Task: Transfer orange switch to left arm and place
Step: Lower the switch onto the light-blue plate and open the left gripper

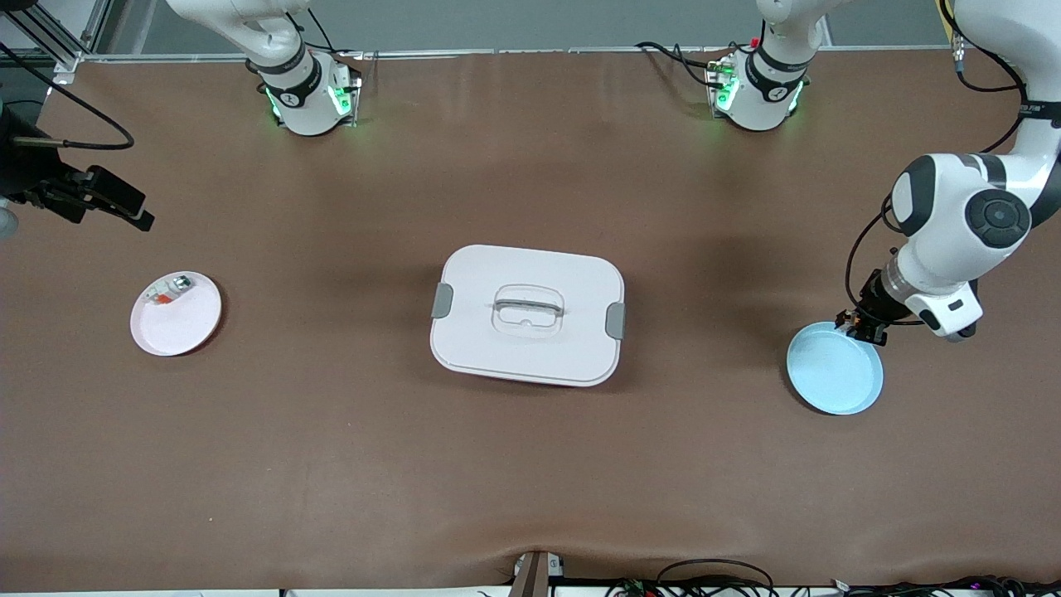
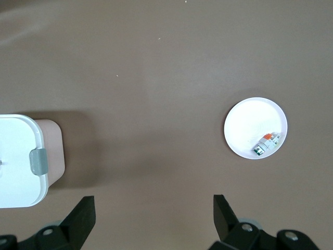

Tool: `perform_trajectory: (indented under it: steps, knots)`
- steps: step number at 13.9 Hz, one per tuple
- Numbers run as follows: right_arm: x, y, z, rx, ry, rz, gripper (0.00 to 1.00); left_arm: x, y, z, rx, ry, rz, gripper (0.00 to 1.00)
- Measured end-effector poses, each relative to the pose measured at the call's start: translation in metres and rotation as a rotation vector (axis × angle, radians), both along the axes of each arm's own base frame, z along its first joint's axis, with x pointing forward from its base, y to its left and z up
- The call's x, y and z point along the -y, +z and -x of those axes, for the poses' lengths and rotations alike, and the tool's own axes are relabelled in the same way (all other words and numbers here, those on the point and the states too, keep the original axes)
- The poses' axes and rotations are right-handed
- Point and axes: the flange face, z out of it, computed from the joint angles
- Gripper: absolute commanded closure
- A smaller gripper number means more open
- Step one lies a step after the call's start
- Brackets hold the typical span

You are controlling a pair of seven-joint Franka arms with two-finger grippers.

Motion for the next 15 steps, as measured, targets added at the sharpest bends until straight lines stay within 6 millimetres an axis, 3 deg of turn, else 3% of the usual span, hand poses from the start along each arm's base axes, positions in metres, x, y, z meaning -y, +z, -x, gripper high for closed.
perform_trajectory:
  steps: [7,11,15]
  knots:
    - [0.000,-0.005,0.005,-0.043,0.002,0.001,0.00,0.000,-0.049,-0.009,-0.001,0.036,0.014,1.00]
    - [0.003,-0.004,0.005,-0.046,-0.004,0.001,0.00,-0.003,-0.059,-0.021,0.001,0.019,0.009,1.00]
    - [0.022,-0.003,0.008,-0.052,-0.037,0.001,0.00,-0.004,-0.072,-0.030,-0.006,0.025,0.027,1.00]
